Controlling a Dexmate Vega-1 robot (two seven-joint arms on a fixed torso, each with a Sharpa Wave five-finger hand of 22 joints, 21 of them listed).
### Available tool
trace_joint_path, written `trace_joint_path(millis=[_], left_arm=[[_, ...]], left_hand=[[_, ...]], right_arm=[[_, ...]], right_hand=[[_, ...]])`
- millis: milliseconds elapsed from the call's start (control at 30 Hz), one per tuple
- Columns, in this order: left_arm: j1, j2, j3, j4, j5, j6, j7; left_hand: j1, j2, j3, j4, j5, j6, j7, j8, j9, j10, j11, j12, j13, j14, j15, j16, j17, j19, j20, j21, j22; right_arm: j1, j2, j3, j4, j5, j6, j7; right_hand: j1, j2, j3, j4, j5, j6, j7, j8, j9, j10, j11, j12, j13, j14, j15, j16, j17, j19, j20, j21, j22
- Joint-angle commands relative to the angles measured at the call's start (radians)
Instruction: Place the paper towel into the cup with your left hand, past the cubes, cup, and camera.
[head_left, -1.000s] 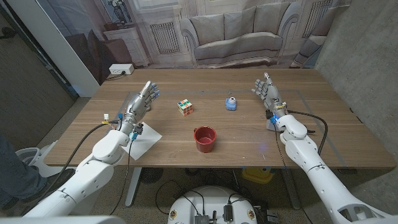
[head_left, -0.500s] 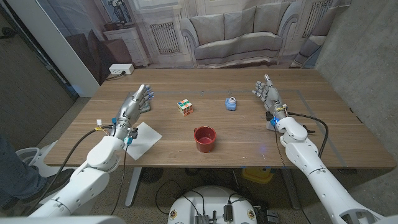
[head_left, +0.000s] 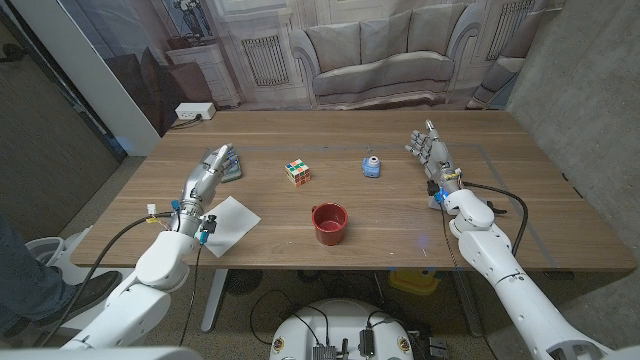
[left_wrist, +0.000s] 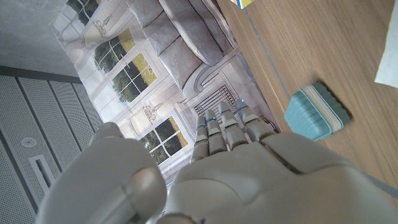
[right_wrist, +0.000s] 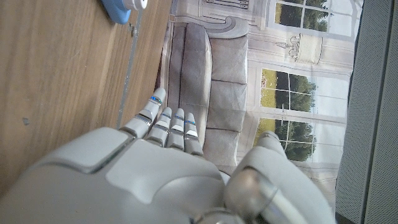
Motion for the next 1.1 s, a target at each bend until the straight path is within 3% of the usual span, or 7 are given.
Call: trace_joint_path(millis=[33,833,1100], left_arm=[[0.062,-0.014,-0.048,-0.006,0.055,-0.031,0.045],[0.127,-0.071,-0.096,-0.013,0.188,-0.035,0.149],[0.156,-0.092,-0.124,-0.030,0.293,-0.017,0.221]], left_hand=[[0.005,0.002,-0.002,-0.004,0.010,0.012,0.000,0.000,0.003,0.017,0.000,0.003,0.002,0.016,-0.003,0.005,0.006,0.014,-0.005,0.007,0.005],[0.021,0.005,-0.004,-0.010,0.016,0.048,-0.009,0.004,0.004,0.049,-0.014,0.004,0.003,0.048,-0.010,0.006,0.006,0.045,-0.001,0.009,0.005],[0.032,0.006,-0.005,-0.014,0.022,0.075,-0.017,0.008,0.004,0.072,-0.028,0.005,0.003,0.074,-0.020,0.009,0.007,0.066,-0.002,0.011,0.005]], right_arm=[[-0.030,0.003,0.002,-0.036,-0.012,-0.011,-0.032],[-0.071,0.006,0.009,-0.072,-0.011,-0.047,-0.071],[-0.081,-0.004,0.012,-0.102,-0.019,-0.064,-0.083]], right_hand=[[0.002,0.007,0.006,-0.005,-0.003,0.011,0.003,0.006,0.003,0.012,0.002,0.002,0.001,0.004,-0.001,0.001,0.004,0.010,-0.041,-0.002,0.001],[0.008,0.012,0.007,-0.008,-0.007,0.011,0.002,0.004,0.003,0.013,0.002,0.000,0.001,0.005,0.000,-0.002,0.003,0.013,-0.040,-0.012,0.001],[0.009,0.013,0.006,-0.009,-0.009,0.011,0.003,0.003,0.003,0.013,0.001,0.000,0.001,0.006,0.001,-0.002,0.003,0.014,-0.039,-0.016,0.001]])
